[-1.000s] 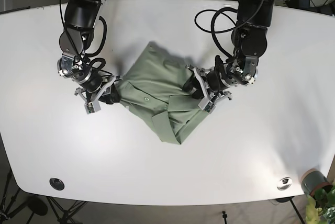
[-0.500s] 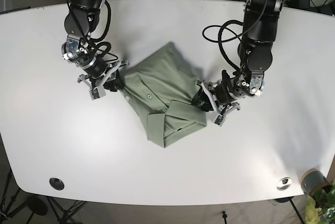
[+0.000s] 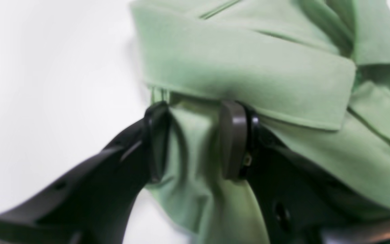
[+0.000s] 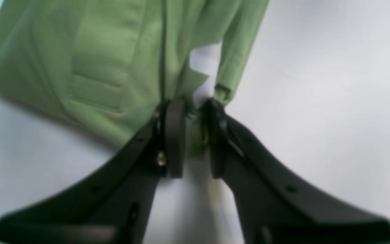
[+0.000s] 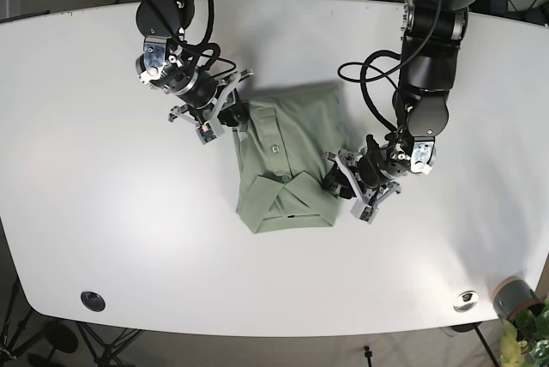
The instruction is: Fold the T-shirt properly
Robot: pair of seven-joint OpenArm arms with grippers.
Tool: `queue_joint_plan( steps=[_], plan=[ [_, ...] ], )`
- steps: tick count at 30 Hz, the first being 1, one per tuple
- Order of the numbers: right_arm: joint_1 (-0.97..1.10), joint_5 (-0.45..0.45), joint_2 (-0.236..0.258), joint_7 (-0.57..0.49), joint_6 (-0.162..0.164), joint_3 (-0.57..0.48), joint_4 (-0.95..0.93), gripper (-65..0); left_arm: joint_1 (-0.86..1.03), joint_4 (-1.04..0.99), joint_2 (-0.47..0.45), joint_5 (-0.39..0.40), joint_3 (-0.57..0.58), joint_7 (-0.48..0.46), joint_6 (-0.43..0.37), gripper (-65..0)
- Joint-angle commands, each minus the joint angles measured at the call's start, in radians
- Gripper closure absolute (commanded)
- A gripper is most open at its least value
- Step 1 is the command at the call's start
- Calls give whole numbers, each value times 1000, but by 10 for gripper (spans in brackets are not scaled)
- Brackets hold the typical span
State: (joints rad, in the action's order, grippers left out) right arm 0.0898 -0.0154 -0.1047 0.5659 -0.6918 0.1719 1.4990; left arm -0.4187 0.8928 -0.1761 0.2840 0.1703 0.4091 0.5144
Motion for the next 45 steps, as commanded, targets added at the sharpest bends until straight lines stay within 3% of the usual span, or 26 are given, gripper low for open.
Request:
queue_joint_plan(
  steps=[1,7,12,17,21,28,35,40,45],
  plan=[
    [1,5,-11,7,-6,-19,18,-109,-52,13,-9,10,-2,-26,3,-232],
    [32,7,-26,4,-6,-159,18,-109,-67,15,-41,10,-4,-26,3,-232],
    [41,9,-52,3,-6,-180,19,-109,-68,48,-49,10,-5,-22,3,-232],
    [38,122,-49,6,-6,-176,27,-109,-49,176,-95,10,-8,-20,0,-232],
    [26,174,7,6,-6,-176,58,-109,-6,291,-116,11,-8,-16,-3,-233],
    [23,282,87,15,-6,-145,102,-109,83,546,-109,10,-8,118,-13,-246],
    [-11,320,89,84,-6,-67,102,-109,183,676,-41,10,-2,126,-179,-435],
    [-14,318,89,85,-6,-24,105,-109,238,717,23,1,30,124,-303,-440],
    [-34,318,90,85,-6,-16,101,-109,287,733,54,-82,125,113,-379,-440]
  ],
)
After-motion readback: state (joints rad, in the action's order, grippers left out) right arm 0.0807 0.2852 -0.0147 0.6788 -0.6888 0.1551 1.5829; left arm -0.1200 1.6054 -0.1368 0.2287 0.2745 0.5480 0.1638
